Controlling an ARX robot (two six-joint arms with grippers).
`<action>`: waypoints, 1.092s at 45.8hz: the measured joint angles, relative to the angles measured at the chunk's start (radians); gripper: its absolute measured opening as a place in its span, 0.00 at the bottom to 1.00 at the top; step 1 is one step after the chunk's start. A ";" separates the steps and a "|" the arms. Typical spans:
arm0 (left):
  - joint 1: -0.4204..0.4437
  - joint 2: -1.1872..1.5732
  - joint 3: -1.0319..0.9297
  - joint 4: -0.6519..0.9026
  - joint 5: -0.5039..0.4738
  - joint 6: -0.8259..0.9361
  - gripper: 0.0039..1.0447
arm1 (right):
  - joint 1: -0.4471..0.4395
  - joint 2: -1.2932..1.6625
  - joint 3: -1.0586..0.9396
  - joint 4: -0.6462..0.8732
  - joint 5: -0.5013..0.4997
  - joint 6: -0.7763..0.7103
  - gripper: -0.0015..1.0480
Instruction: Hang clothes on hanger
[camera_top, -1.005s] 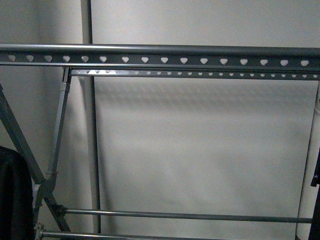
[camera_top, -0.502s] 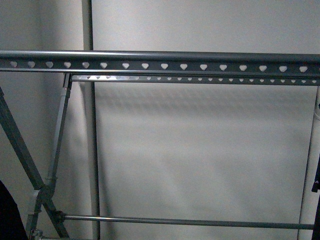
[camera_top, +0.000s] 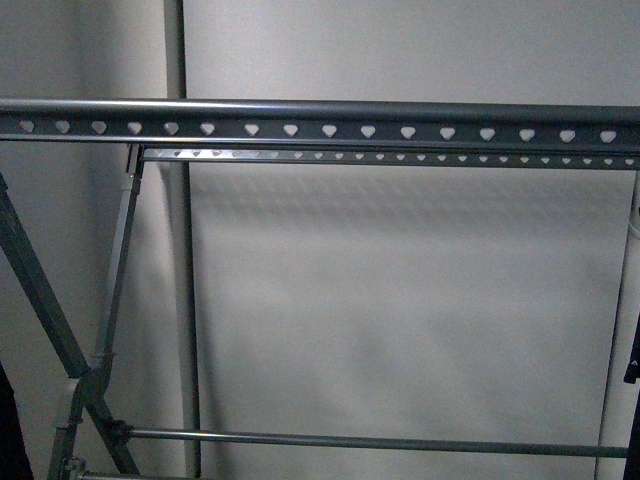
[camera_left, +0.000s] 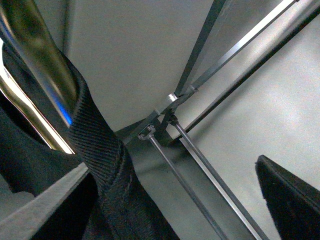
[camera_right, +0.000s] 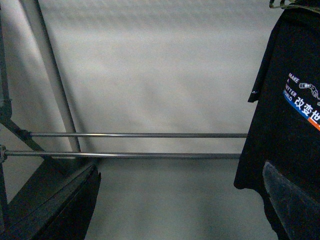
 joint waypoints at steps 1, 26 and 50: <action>0.002 0.017 0.020 -0.015 -0.005 -0.001 0.82 | 0.000 0.000 0.000 0.000 0.000 0.000 0.93; 0.052 -0.206 -0.297 0.001 0.335 0.008 0.05 | 0.000 0.000 0.000 0.000 0.000 0.000 0.93; -0.066 -0.351 -0.136 -0.450 1.162 0.884 0.05 | 0.000 0.000 0.000 0.000 0.000 0.000 0.93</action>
